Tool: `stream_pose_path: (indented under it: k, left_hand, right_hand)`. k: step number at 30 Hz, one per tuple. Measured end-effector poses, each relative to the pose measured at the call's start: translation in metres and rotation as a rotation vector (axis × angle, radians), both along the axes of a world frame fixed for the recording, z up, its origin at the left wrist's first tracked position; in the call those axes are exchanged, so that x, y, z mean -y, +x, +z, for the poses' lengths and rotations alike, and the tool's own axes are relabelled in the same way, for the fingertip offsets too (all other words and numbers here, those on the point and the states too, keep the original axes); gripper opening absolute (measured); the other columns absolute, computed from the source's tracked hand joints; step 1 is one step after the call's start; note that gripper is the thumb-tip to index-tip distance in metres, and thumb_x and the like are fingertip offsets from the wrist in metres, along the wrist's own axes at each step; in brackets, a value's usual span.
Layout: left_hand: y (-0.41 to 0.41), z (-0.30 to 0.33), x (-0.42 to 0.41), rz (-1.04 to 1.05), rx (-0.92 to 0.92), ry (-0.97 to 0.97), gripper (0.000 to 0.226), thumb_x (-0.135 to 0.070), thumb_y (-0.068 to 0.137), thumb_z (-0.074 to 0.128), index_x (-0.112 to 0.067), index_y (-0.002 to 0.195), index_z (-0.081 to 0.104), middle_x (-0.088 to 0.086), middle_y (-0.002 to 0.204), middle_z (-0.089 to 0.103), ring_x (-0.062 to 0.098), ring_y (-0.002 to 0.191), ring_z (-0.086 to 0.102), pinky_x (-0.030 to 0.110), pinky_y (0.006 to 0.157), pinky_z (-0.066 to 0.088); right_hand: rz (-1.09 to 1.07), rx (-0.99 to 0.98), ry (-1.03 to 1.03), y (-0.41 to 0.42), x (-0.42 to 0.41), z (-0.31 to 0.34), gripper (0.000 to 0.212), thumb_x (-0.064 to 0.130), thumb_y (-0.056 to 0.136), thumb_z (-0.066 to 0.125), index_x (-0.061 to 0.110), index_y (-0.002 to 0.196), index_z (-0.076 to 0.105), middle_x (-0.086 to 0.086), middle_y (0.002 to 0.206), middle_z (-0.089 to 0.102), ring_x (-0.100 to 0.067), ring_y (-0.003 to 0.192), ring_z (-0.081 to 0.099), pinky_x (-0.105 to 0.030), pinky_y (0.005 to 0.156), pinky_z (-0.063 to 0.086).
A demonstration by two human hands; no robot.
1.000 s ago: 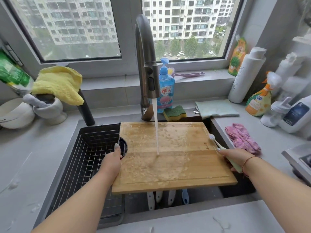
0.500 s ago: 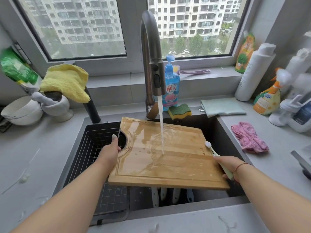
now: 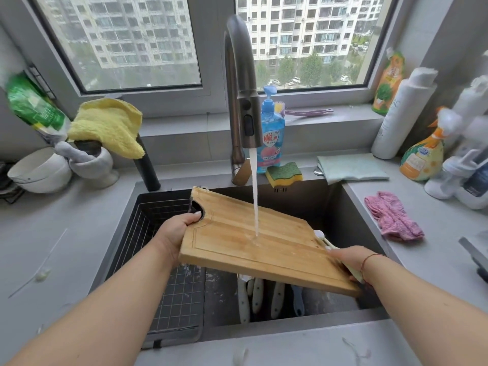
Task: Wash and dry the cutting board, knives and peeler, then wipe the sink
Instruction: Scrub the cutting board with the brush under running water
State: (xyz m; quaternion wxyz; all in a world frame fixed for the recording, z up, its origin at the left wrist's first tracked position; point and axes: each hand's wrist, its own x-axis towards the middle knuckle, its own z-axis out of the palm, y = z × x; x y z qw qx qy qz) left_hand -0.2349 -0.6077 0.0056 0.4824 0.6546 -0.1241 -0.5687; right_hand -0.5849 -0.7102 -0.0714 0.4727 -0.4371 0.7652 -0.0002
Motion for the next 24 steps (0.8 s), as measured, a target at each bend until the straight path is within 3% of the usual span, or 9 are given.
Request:
stream_pose_path:
  k: [4,8,11,14,16,20,24]
  left_hand:
    - [-0.014,0.001,0.001,0.029,0.027,-0.020,0.022,-0.013,0.098,0.050,0.001,0.088,0.064,0.015,0.072,0.068,0.028,0.063,0.066,0.038,0.057,0.054]
    - [-0.029,0.002,0.009,0.086,0.050,-0.048,0.016,-0.011,0.095,0.055,0.002,0.094,0.063,0.017,0.080,0.067,0.030,0.070,0.066,0.042,0.062,0.056]
    - [-0.043,0.003,0.019,0.125,0.062,-0.050,0.013,-0.011,0.093,0.059,0.001,0.099,0.061,0.019,0.087,0.067,0.032,0.078,0.066,0.047,0.073,0.058]
    - [-0.060,0.004,0.032,0.146,0.047,-0.066,0.008,-0.011,0.092,0.060,-0.003,0.094,0.058,0.014,0.078,0.064,0.025,0.066,0.063,0.034,0.047,0.055]
    - [-0.067,0.003,0.039,0.160,0.038,-0.077,0.009,-0.011,0.091,0.062,-0.003,0.095,0.059,0.014,0.080,0.065,0.024,0.067,0.064,0.030,0.042,0.052]
    - [-0.069,0.006,0.046,0.197,0.030,-0.099,0.028,-0.012,0.087,0.067,0.002,0.110,0.060,0.016,0.081,0.067,0.026,0.066,0.067,0.031,0.045,0.053]
    - [-0.072,0.015,0.048,0.214,-0.056,-0.118,0.019,-0.015,0.092,0.063,-0.004,0.106,0.057,0.016,0.077,0.063,0.028,0.065,0.064,0.033,0.041,0.053]
  right_hand:
    - [0.282,-0.213,-0.260,0.009,-0.005,0.018,0.043,0.056,0.082,0.062,0.014,0.080,0.063,-0.003,0.075,0.063,-0.017,0.066,0.059,-0.025,0.055,0.043]
    - [0.366,0.188,-0.439,0.030,-0.015,0.037,0.033,0.045,0.076,0.075,0.014,0.086,0.068,0.000,0.077,0.061,-0.015,0.068,0.056,-0.027,0.059,0.047]
    - [0.551,0.290,-0.484,0.050,-0.024,0.050,0.032,0.045,0.068,0.080,0.021,0.084,0.067,0.004,0.091,0.068,-0.014,0.082,0.063,-0.032,0.074,0.055]
    - [0.681,0.286,-0.576,0.070,-0.029,0.067,0.046,0.061,0.056,0.074,0.027,0.085,0.065,0.007,0.089,0.066,-0.010,0.083,0.061,-0.030,0.075,0.053]
    - [0.783,0.238,-0.646,0.082,-0.033,0.079,0.049,0.062,0.058,0.074,0.026,0.089,0.061,0.008,0.087,0.063,-0.011,0.081,0.058,-0.029,0.071,0.051]
    - [0.979,0.077,-0.772,0.097,-0.034,0.100,0.056,0.061,0.062,0.077,0.030,0.099,0.048,0.012,0.090,0.057,-0.007,0.080,0.053,-0.026,0.068,0.048]
    - [1.137,-0.091,-0.923,0.109,-0.030,0.106,0.055,0.051,0.069,0.075,0.029,0.109,0.044,0.015,0.088,0.050,-0.011,0.081,0.053,-0.025,0.067,0.042]
